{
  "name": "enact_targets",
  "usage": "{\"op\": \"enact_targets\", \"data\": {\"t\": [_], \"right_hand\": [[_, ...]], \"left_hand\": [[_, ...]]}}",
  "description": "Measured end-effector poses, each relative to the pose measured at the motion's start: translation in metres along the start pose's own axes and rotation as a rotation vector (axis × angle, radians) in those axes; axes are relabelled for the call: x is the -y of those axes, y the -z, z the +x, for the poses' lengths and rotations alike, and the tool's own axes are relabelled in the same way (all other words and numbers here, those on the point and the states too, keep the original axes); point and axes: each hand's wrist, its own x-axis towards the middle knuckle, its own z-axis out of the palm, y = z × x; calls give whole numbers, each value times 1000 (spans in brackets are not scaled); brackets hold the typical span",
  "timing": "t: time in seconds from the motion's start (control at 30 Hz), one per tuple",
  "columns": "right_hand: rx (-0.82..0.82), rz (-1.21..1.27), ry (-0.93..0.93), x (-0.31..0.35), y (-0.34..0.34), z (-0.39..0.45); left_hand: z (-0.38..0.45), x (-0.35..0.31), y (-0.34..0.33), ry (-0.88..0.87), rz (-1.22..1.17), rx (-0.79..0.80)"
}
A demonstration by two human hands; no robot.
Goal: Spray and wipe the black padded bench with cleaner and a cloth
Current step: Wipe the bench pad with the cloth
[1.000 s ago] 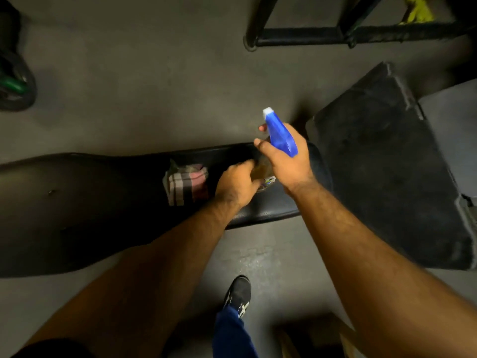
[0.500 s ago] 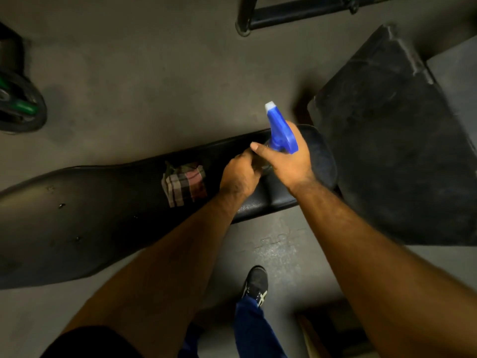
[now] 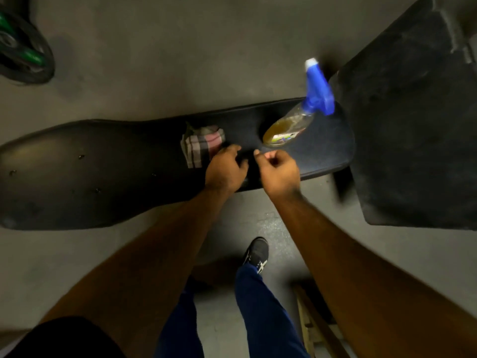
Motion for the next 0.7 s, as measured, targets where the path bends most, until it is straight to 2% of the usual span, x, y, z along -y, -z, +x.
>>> {"op": "enact_targets", "data": {"t": [0.07,0.17,0.23,0.33,0.47,0.57,0.7], "right_hand": [[67,-93,95,5,-30,3],[131,-249,339,6,-72,10],[181,-428,520,1,-100,20],[259,-658,669,-3,-140,43],[237,-945,741,-24,-176,55],[160,-1021,733,-30,-192,55],[147,-1030,764,-11,-207,76]], "left_hand": [[2,28,9,-11,12,-67],[4,73,25,-68,76,-141],[10,106,33,-100,171,-220],[24,149,43,-79,268,-325],[41,188,42,-64,343,-259],[42,197,38,-100,391,-227],[48,198,51,-125,265,-246]]}}
